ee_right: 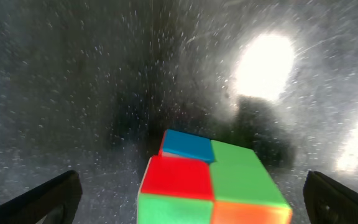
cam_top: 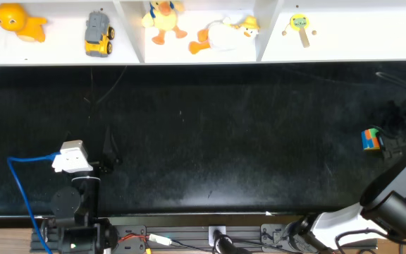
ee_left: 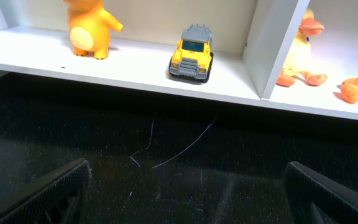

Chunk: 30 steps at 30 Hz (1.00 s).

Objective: Store Toys

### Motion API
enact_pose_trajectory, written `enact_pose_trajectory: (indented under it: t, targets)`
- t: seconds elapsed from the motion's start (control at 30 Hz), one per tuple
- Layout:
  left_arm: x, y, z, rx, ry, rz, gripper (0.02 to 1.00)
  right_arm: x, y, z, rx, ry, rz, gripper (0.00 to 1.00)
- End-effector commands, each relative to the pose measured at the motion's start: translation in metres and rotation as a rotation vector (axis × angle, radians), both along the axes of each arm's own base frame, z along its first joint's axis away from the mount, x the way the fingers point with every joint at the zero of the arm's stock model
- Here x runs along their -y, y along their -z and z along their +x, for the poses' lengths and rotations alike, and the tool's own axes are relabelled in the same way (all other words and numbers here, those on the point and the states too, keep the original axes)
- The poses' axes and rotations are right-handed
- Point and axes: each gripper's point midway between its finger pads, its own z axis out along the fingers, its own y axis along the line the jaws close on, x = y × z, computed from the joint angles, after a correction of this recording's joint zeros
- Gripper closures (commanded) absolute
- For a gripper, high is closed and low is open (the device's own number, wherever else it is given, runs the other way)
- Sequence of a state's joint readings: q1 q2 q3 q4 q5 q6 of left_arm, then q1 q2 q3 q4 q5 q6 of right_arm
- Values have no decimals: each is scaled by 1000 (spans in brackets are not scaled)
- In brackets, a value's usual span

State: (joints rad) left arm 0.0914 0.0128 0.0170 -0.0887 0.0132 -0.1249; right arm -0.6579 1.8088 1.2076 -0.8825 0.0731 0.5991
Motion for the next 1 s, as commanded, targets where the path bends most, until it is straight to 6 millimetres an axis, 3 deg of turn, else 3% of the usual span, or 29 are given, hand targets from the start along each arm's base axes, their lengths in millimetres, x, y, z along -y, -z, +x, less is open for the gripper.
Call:
enact_pose_trajectory:
  t: [0.03, 0.23, 0.37, 0.53, 1.0]
  targets:
    - [0, 1, 0, 7, -2, -6, 20, -7, 9, 4, -15, -14, 15, 9]
    - [0, 1, 0, 7, -2, -6, 20, -8, 9, 6, -16, -11, 4, 69]
    - [0, 1, 0, 7, -2, -6, 20, -9, 9, 4, -22, -11, 8, 268]
    - [0, 1, 0, 7, -2, -6, 20, -10, 10, 3, -29, -12, 14, 356]
    - [0, 1, 0, 7, -2, -6, 20, -12, 9, -7, -77, -29, 18, 750]
